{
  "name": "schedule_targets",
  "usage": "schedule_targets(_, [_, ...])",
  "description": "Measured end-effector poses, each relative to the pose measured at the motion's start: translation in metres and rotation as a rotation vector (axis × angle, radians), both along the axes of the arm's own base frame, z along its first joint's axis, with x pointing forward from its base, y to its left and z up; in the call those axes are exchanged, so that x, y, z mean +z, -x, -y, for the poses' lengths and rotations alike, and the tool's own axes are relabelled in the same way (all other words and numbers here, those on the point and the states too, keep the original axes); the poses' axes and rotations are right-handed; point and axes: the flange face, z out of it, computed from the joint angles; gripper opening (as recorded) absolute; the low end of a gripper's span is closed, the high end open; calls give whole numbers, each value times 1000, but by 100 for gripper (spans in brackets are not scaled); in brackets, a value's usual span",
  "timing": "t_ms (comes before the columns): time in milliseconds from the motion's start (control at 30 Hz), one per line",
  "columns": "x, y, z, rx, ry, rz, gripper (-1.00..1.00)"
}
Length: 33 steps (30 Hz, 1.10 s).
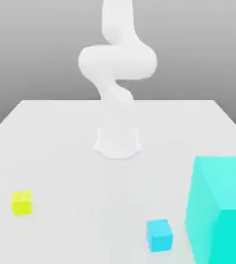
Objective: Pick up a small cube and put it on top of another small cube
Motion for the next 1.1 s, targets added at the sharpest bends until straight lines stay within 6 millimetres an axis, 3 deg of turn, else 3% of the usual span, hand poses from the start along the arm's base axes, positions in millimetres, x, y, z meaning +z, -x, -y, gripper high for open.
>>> schedule_targets(233, [-103,-63,-22,294,208,-163,0])
schedule_targets(500, [-229,-99,-48,662,393,-328,0])
schedule_targets(733, [-342,-99,-71,1015,512,-450,0])
schedule_targets(1000, [-465,-67,-91,1445,589,-556,0])
schedule_targets(1100, [-502,-62,-93,1505,593,-567,0])
